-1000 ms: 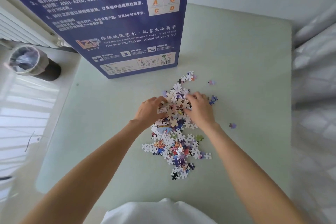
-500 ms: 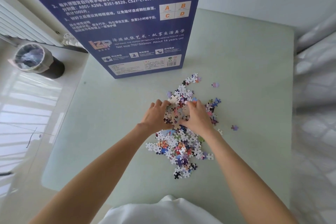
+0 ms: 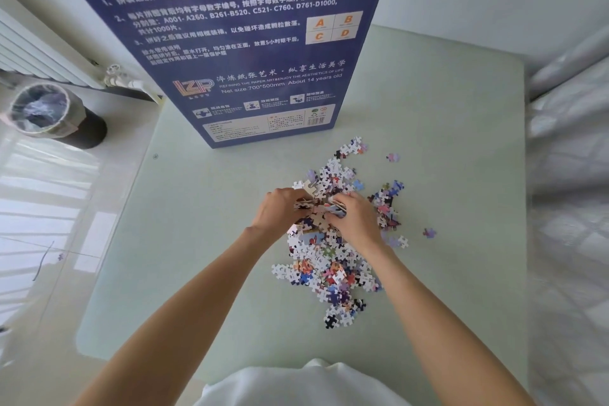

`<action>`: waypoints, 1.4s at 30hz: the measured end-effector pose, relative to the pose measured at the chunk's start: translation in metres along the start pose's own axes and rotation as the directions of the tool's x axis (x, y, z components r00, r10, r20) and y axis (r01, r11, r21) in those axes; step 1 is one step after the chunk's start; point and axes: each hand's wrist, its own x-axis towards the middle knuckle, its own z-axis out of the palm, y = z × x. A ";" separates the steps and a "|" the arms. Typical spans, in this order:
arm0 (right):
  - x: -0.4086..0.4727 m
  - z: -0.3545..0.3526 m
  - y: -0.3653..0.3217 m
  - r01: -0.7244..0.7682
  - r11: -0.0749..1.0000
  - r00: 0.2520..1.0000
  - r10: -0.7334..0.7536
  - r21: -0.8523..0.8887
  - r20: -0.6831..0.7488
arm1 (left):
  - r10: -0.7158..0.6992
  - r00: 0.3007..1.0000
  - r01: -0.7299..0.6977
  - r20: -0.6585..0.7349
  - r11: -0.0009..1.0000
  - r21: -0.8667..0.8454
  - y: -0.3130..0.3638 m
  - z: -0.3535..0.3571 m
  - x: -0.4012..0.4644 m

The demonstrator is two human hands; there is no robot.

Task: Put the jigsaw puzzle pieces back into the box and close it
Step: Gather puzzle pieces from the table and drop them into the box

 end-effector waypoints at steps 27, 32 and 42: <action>-0.032 -0.182 -0.111 0.324 0.914 0.919 -0.242 0.246 -0.310 | 0.504 0.516 -0.563 -0.693 0.809 0.169 0.113 -0.237 -0.063; -0.008 -0.246 -0.174 0.482 0.841 0.845 -0.371 0.246 -0.386 | 0.480 0.449 -0.513 -0.754 0.829 0.222 0.137 -0.304 -0.048; 0.066 -0.291 -0.259 0.625 0.776 0.731 -0.617 -0.076 -0.291 | 0.225 0.838 -0.143 -0.497 0.970 0.197 0.124 -0.335 -0.009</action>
